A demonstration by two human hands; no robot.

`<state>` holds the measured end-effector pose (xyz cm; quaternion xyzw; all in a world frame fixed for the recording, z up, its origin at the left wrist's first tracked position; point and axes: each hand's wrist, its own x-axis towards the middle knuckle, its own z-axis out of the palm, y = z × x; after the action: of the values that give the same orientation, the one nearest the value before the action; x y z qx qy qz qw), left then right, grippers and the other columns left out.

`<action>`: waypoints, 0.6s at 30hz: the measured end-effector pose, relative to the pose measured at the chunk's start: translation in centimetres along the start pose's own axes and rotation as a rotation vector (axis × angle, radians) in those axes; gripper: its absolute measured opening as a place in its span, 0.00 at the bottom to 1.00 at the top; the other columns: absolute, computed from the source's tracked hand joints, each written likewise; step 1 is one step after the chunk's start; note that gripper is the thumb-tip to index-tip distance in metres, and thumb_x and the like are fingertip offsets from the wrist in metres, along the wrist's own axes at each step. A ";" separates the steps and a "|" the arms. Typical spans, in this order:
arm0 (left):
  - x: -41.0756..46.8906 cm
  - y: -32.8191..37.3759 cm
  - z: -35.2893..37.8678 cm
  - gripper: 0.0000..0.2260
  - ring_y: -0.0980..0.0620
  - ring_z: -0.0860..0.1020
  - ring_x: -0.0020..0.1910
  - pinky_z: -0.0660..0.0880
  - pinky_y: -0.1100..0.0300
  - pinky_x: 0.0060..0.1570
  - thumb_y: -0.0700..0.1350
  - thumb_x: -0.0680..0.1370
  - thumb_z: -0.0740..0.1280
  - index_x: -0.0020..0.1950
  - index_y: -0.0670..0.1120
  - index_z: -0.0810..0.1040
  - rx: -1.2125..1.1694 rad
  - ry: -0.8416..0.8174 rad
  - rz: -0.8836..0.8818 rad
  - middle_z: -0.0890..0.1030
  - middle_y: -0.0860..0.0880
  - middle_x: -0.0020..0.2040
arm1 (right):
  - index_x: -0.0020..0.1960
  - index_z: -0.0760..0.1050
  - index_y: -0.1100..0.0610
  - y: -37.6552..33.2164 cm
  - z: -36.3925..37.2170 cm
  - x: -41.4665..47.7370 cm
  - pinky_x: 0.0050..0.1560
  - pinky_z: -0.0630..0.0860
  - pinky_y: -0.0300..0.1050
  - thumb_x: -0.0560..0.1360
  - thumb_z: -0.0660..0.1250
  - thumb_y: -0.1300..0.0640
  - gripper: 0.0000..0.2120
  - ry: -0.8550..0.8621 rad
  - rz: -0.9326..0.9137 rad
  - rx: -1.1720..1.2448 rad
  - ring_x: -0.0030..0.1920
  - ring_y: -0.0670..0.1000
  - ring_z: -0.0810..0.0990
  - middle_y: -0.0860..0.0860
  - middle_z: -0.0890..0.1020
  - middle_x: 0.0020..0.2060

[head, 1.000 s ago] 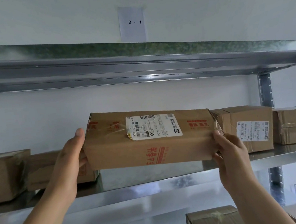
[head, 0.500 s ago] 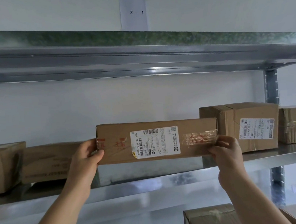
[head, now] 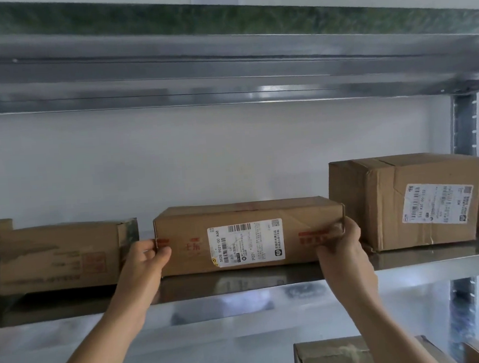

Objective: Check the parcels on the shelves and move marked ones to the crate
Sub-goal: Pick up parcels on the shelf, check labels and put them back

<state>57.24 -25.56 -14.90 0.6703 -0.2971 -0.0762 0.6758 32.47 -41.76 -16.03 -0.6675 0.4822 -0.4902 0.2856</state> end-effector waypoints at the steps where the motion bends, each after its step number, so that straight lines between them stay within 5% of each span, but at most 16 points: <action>1: -0.1 0.1 0.0 0.14 0.45 0.77 0.56 0.74 0.47 0.62 0.47 0.82 0.66 0.66 0.45 0.73 0.004 -0.009 0.002 0.78 0.47 0.55 | 0.79 0.53 0.50 0.0 0.1 0.1 0.50 0.69 0.52 0.78 0.62 0.60 0.33 0.008 0.007 0.003 0.60 0.63 0.77 0.56 0.78 0.66; 5: -1.3 0.4 0.0 0.19 0.49 0.74 0.67 0.70 0.52 0.67 0.45 0.83 0.64 0.73 0.46 0.71 -0.057 -0.002 0.049 0.75 0.50 0.68 | 0.76 0.58 0.50 -0.4 0.8 -0.2 0.68 0.71 0.67 0.73 0.65 0.54 0.33 0.091 -0.020 0.075 0.71 0.64 0.70 0.54 0.73 0.72; 7: -2.0 0.6 -0.6 0.20 0.50 0.74 0.69 0.69 0.49 0.71 0.44 0.83 0.64 0.75 0.46 0.71 -0.116 0.041 0.117 0.74 0.49 0.72 | 0.74 0.62 0.53 -1.3 0.9 -1.4 0.71 0.68 0.65 0.74 0.67 0.59 0.30 0.203 -0.168 0.116 0.76 0.60 0.65 0.53 0.68 0.75; 11: -3.6 1.1 -3.7 0.11 0.53 0.82 0.57 0.78 0.53 0.57 0.38 0.83 0.63 0.63 0.47 0.79 -0.219 0.159 0.307 0.83 0.49 0.58 | 0.70 0.71 0.56 -4.2 1.9 -4.7 0.57 0.69 0.40 0.76 0.66 0.71 0.25 0.240 -0.465 0.255 0.71 0.48 0.69 0.47 0.73 0.70; 14: -4.1 1.8 -7.4 0.10 0.52 0.83 0.51 0.79 0.55 0.51 0.38 0.82 0.64 0.54 0.51 0.81 -0.235 0.272 0.401 0.84 0.50 0.51 | 0.69 0.74 0.52 -7.0 4.3 -7.4 0.63 0.75 0.52 0.78 0.65 0.67 0.22 0.123 -0.506 0.348 0.65 0.52 0.77 0.45 0.75 0.68; 18: -3.7 1.9 -13.8 0.09 0.56 0.82 0.52 0.77 0.58 0.56 0.40 0.82 0.64 0.57 0.50 0.82 -0.171 0.343 0.423 0.83 0.53 0.54 | 0.65 0.77 0.52 -10.6 8.0 -12.1 0.56 0.79 0.55 0.80 0.65 0.66 0.17 0.012 -0.496 0.393 0.58 0.51 0.80 0.45 0.79 0.62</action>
<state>60.66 -11.68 -13.14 0.5373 -0.3043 0.1562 0.7709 43.10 -27.34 -14.46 -0.6939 0.2022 -0.6328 0.2779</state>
